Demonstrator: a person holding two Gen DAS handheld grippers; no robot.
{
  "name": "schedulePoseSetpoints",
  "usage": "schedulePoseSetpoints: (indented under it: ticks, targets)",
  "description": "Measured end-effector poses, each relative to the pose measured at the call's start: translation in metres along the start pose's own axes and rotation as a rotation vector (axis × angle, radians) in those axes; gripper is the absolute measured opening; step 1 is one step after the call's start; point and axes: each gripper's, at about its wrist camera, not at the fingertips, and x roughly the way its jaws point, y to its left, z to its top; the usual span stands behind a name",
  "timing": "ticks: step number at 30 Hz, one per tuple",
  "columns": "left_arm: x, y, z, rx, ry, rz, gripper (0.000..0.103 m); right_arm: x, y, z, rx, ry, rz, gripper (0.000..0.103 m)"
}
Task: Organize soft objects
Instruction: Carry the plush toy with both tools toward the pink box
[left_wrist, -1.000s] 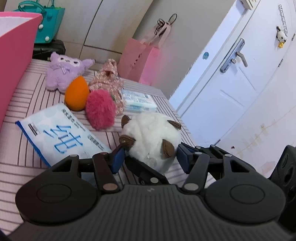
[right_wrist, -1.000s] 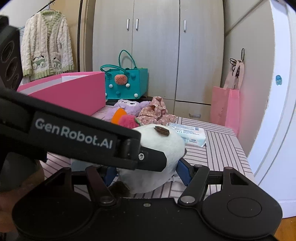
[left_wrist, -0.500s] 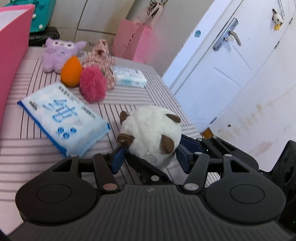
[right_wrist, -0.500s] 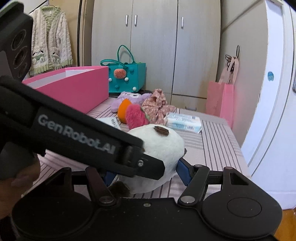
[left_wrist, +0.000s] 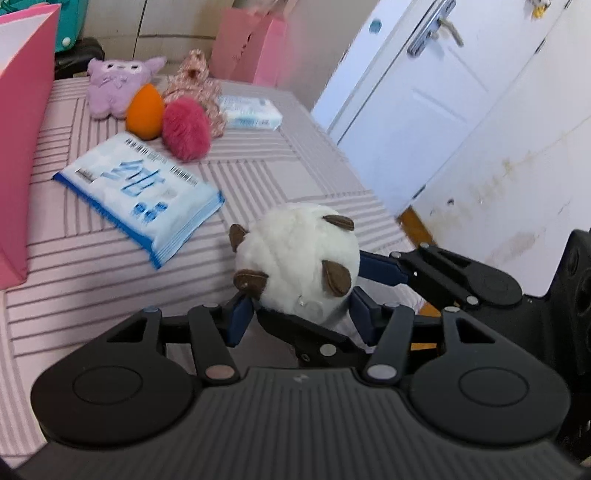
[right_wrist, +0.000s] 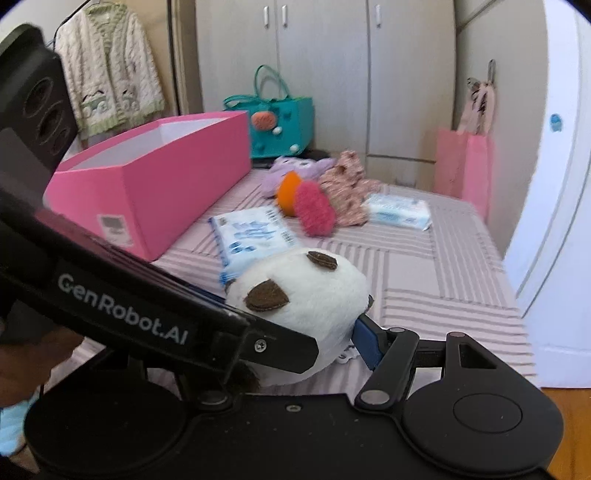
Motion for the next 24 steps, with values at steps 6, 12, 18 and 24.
schedulePoseSetpoints:
  ticks: [6,12,18,24]
  targets:
    - [-0.022,0.003,-0.007,0.022,0.035,0.051,0.055,-0.006,0.024,-0.001,-0.029,-0.005,0.04,0.072]
    - [-0.047,0.009,-0.017,0.0,0.084,0.084,0.055,-0.014,0.049,0.001,-0.066,0.009,0.095,0.072]
    - [-0.076,0.017,-0.026,-0.049,0.102,0.132,0.055,-0.02,0.073,0.006,-0.073,0.03,0.162,0.072]
    - [-0.11,0.023,-0.032,-0.096,0.106,0.183,0.055,-0.03,0.098,0.015,-0.113,-0.011,0.247,0.073]
